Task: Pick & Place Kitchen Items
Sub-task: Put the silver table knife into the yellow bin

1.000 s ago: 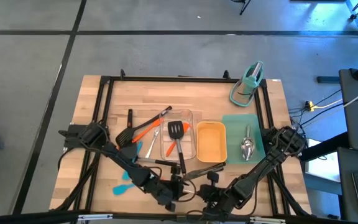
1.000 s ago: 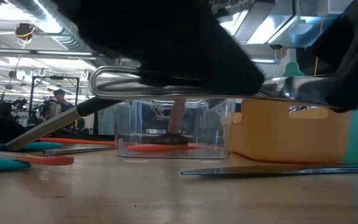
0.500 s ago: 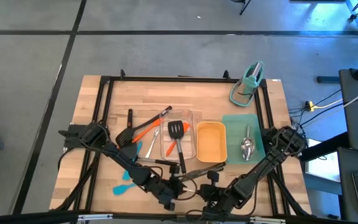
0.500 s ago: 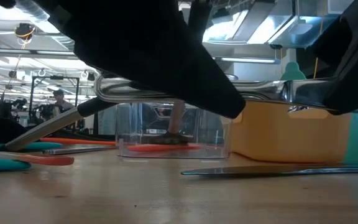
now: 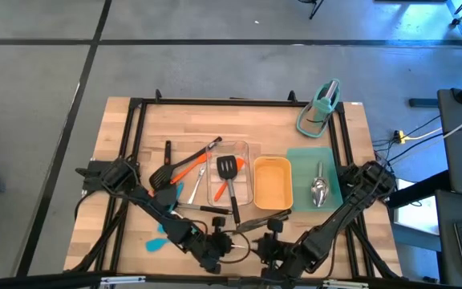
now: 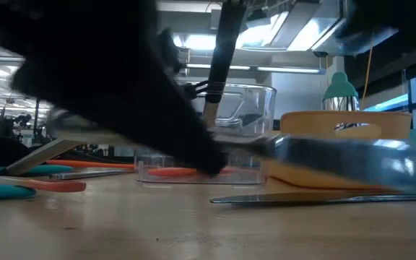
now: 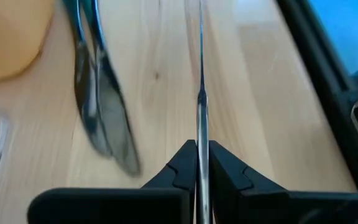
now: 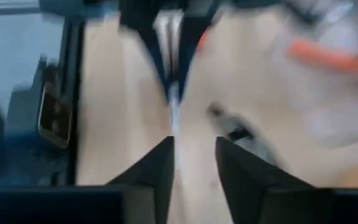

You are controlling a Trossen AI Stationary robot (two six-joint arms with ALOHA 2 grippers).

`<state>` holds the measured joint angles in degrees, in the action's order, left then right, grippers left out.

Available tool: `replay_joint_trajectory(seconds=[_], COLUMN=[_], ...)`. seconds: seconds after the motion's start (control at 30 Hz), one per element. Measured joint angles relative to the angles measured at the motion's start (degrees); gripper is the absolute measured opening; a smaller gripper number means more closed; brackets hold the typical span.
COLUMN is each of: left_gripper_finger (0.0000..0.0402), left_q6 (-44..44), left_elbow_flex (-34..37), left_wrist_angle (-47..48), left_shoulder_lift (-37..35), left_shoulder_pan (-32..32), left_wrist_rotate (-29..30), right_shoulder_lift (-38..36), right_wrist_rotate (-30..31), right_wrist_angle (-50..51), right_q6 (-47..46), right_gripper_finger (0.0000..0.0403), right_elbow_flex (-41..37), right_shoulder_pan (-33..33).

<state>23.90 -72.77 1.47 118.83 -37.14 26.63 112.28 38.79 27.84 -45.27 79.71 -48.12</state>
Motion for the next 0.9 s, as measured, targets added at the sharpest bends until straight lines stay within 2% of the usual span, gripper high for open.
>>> replay_joint_trajectory(seconds=[0.13, 0.3, 0.4, 0.67, 0.9], left_gripper_finger=[0.0016, 0.0016, 0.0016, 0.0016, 0.0016], left_q6=[1.85, 1.93, 2.21, 5.47, 2.42], left_elbow_flex=[0.07, 0.07, 0.07, 0.07, 0.07], left_wrist_angle=[2.57, 4.52, 6.13, 8.53, 1.11], left_shoulder_lift=[-0.55, -4.87, -7.76, -13.99, -15.17], left_shoulder_pan=[-1.46, -4.74, -7.26, -13.40, -14.32], left_wrist_rotate=[3.62, 12.19, 17.47, 39.38, 50.78], right_shoulder_lift=[-0.01, -0.08, -0.12, 0.16, 0.49], right_wrist_rotate=[5.81, 10.78, 12.08, 13.68, 13.59], right_wrist_angle=[17.06, 29.92, 31.92, 32.57, 31.46], right_q6=[-0.20, -0.42, 2.34, 4.43, 1.53], right_gripper_finger=[0.0163, 0.0184, 0.0184, 0.0181, 0.0181], right_elbow_flex=[11.19, 22.81, 26.54, 28.19, 27.75], right_shoulder_pan=[-0.60, -2.74, -4.35, -7.19, -7.64])
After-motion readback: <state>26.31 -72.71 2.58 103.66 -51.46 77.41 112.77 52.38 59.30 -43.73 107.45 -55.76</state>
